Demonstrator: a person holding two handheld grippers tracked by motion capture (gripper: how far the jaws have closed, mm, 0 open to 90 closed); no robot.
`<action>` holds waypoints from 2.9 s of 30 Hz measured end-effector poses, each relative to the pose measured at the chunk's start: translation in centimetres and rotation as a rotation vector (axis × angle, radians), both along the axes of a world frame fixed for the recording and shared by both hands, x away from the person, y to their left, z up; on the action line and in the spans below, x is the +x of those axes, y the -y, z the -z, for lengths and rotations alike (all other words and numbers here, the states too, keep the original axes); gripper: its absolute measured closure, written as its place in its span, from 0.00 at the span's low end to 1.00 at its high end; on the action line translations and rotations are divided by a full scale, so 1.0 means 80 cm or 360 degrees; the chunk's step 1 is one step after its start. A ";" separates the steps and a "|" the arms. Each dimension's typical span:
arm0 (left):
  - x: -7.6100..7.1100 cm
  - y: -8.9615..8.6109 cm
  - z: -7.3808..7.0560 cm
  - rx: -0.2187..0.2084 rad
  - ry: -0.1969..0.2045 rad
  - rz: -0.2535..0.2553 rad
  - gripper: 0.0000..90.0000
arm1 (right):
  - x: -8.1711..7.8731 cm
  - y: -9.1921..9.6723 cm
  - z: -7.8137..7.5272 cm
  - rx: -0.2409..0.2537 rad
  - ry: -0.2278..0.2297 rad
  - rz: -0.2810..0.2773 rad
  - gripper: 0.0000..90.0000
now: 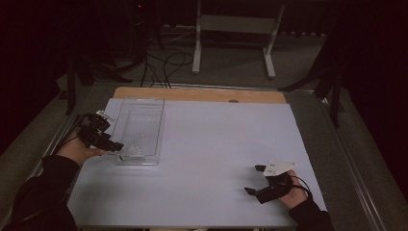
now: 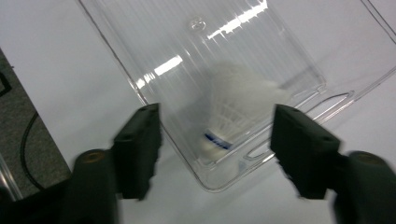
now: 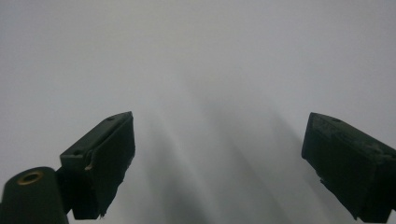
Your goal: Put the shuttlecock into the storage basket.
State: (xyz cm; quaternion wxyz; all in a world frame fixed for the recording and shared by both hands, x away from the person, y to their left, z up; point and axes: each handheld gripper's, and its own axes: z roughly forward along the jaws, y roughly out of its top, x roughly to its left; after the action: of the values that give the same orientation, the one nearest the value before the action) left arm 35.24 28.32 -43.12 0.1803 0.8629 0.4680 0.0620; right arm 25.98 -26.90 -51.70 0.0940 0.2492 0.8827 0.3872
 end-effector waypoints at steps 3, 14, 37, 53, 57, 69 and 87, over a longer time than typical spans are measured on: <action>-0.001 0.000 0.000 0.0006 0.0004 0.0007 0.31 | 0.000 0.001 0.000 0.0002 0.0000 -0.0001 0.11; 0.000 0.002 -0.003 -0.0092 -0.0004 0.0055 0.06 | 0.000 0.000 0.000 0.0005 -0.0002 -0.0001 0.11; -0.001 0.026 -0.012 -0.0174 0.0189 0.0121 0.00 | 0.000 0.001 0.000 0.0009 -0.0005 0.0000 0.11; -0.003 0.060 -0.032 -0.0245 0.0274 0.0209 0.00 | 0.001 0.002 -0.001 0.0014 -0.0008 0.0006 0.11; -0.001 0.065 -0.036 -0.0286 0.0289 0.0221 0.00 | 0.001 0.002 0.000 0.0012 -0.0009 0.0006 0.11; -0.005 0.089 -0.047 -0.0363 0.0352 0.0294 0.00 | 0.001 0.002 0.000 0.0016 -0.0008 0.0009 0.11; -0.007 0.141 -0.040 -0.0418 0.0346 0.0495 0.00 | 0.001 0.000 0.001 0.0019 -0.0011 0.0002 0.11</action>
State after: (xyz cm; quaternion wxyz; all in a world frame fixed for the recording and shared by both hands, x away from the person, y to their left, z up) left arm 34.65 17.06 -39.90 0.3477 0.8821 0.3112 0.0647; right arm 26.04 -26.93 -51.75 0.0899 0.2518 0.8804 0.3917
